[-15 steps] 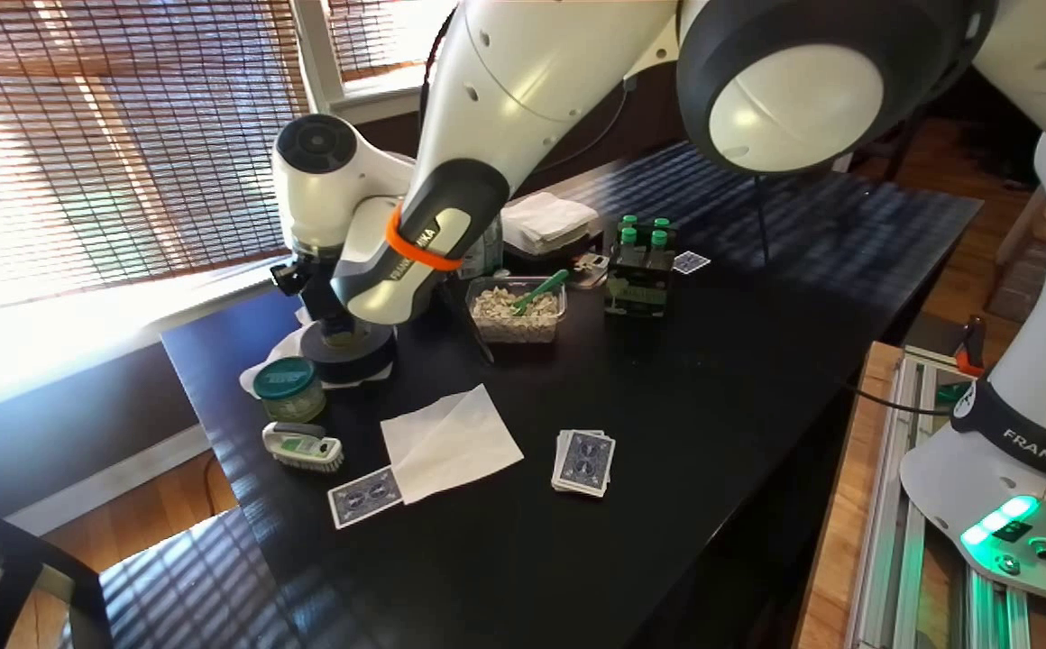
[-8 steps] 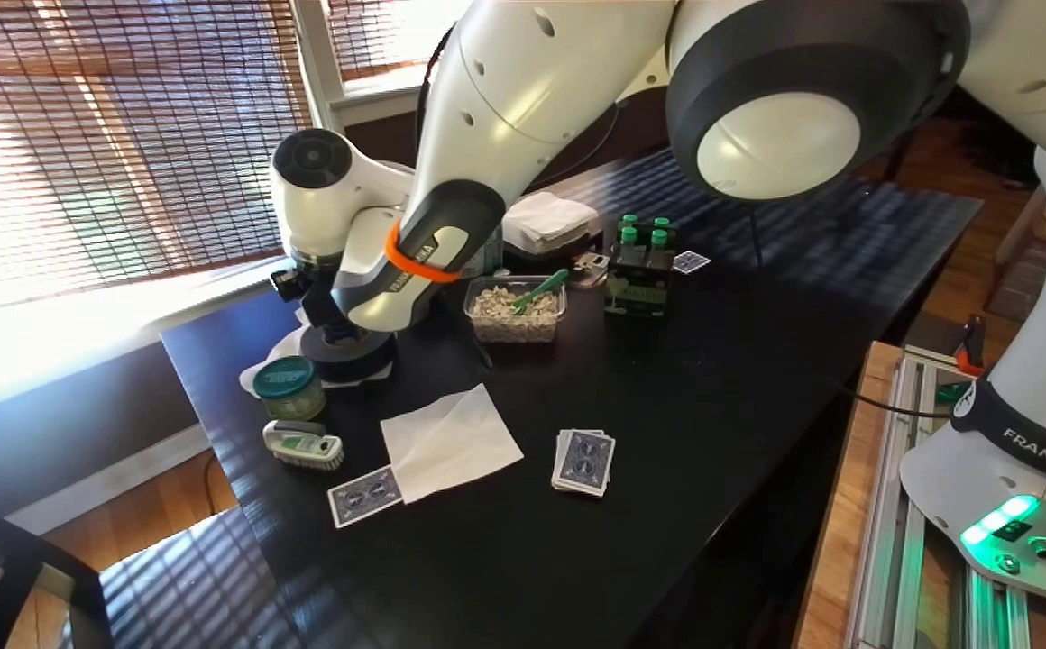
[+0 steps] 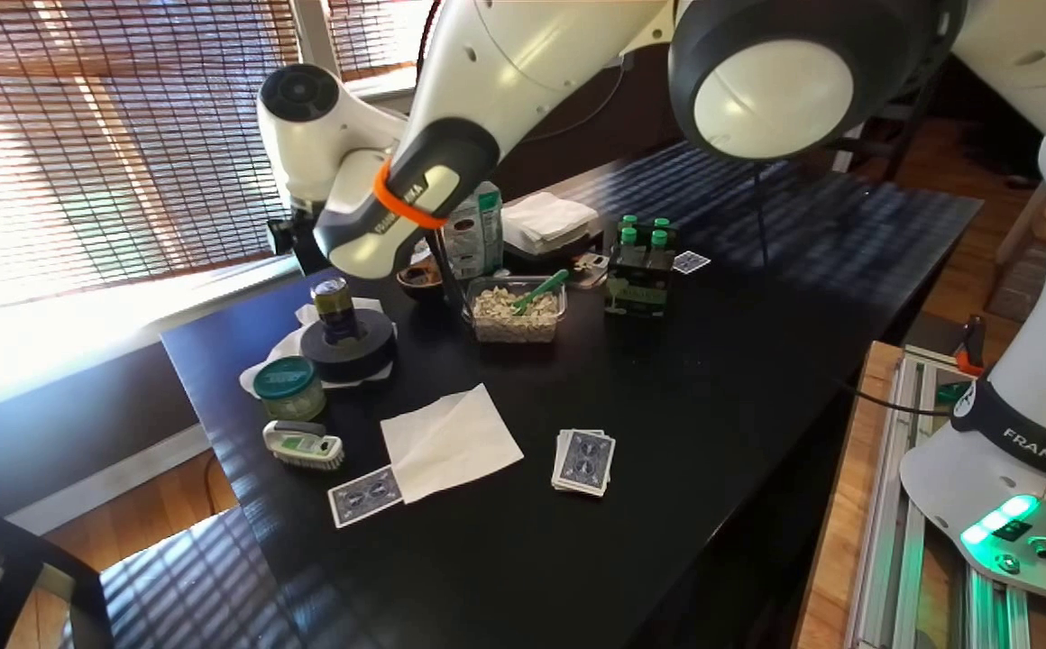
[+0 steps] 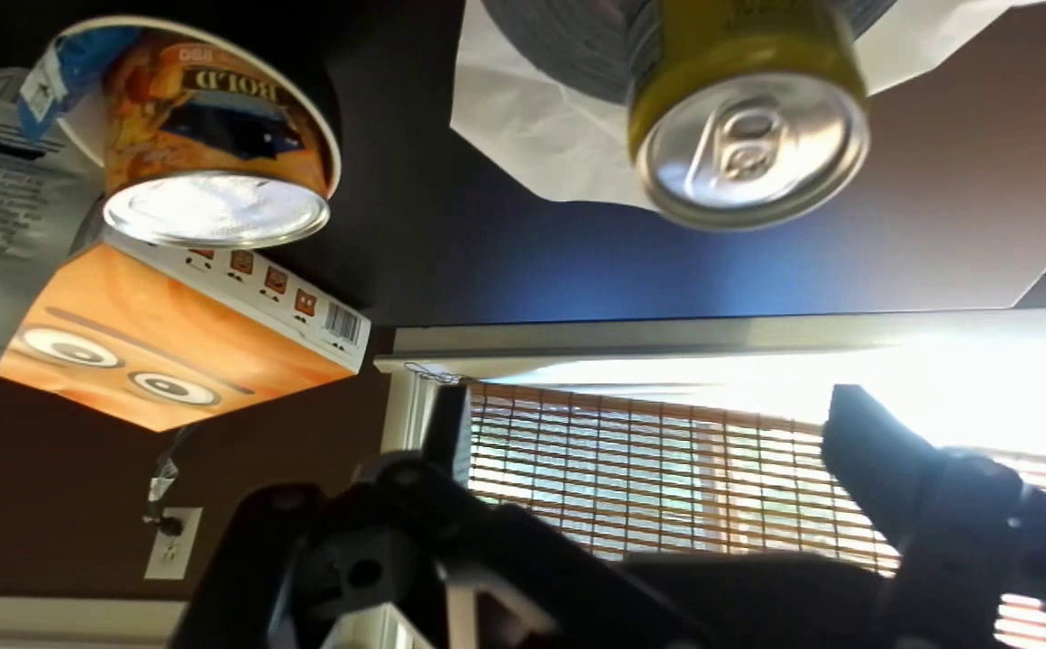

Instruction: Put the yellow can in the hole of the masking tape

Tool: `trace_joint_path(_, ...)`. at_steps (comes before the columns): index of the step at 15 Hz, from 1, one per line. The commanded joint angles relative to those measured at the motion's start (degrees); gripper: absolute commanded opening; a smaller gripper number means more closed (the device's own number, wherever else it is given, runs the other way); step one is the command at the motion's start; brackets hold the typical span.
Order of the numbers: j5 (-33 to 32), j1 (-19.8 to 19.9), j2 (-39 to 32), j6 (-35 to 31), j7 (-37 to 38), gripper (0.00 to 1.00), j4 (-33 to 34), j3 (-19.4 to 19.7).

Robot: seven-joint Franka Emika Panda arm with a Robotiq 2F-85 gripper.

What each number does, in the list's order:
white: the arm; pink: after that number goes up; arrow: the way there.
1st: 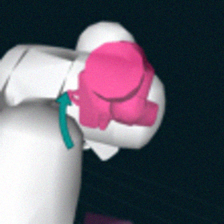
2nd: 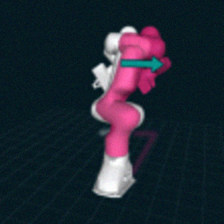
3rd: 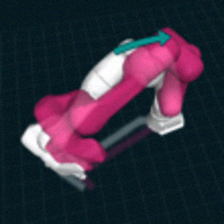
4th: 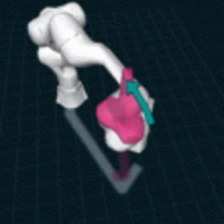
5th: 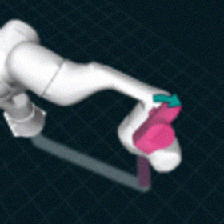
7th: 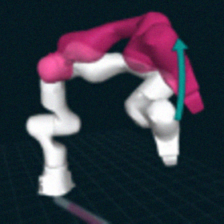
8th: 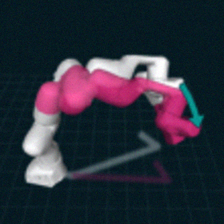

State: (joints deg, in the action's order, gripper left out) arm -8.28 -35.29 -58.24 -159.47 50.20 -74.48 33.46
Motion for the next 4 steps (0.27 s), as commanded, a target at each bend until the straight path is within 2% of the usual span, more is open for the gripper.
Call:
trace_joint_path(1, -0.32, 7.16, 7.04, 3.73, -7.49, 1.0, -1.08, -8.47)
trace_joint_path(2, 0.77, 11.27, 9.32, -0.35, -12.24, 1.0, -2.53, -14.16)
trace_joint_path(3, -2.07, 6.93, 5.14, 1.76, -4.74, 1.0, -0.06, -7.75)
trace_joint_path(4, -1.39, 9.47, 6.61, 1.23, -7.78, 1.0, -0.18, -10.9)
